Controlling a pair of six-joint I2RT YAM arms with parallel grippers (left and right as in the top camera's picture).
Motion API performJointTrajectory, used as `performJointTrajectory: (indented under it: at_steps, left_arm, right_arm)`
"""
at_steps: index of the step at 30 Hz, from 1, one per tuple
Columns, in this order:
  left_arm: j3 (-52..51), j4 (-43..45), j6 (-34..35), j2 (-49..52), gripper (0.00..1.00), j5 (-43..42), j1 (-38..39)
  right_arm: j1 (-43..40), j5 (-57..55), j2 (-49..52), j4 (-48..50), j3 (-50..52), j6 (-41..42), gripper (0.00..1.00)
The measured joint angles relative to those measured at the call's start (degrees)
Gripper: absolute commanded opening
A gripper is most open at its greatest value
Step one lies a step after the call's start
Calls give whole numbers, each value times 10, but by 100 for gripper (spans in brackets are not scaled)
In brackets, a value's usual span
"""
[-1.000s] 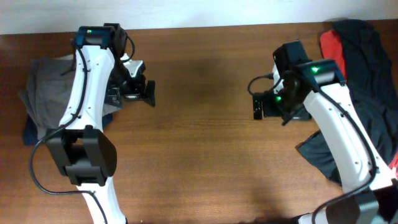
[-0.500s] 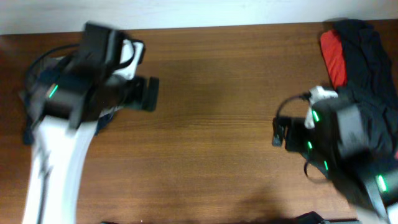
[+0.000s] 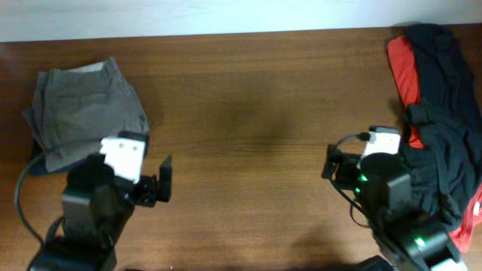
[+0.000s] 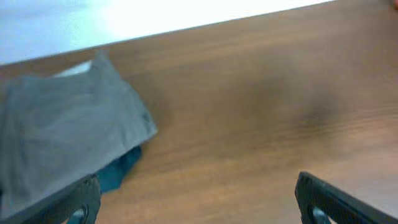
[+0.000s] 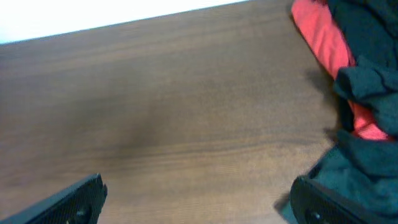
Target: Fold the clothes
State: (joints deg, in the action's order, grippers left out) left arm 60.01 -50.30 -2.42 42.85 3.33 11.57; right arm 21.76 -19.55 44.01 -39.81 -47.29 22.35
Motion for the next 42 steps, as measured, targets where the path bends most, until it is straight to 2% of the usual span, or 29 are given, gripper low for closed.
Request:
performJointTrajectory:
  at_steps: [5,10,13,17,24,29,42]
  left_arm:
    - [-60,47,1,-10,99,-16,-82]
    - [-62,87,1,48,99,-79,-168]
    - [-62,103,0,84,99,-120,-195]
    - [-62,106,0,90,99,-140,-203]
    - [-63,105,0,89,99,-150,-203]
    - [-63,105,1,89,99,-150,-203]
    - [-63,105,0,89,99,-152,-203]
  right_arm:
    - [0,-7,92,101,9,-16,99]
    - [-18,12,192,174,9,-50,99]
    - [-52,14,215,187,9,-59,99]
    - [-79,14,184,161,9,-54,99]
    - [-87,14,29,66,9,-32,99]
    - [-87,9,-41,38,9,-28,99]
    - [-87,5,-30,31,9,-28,99]
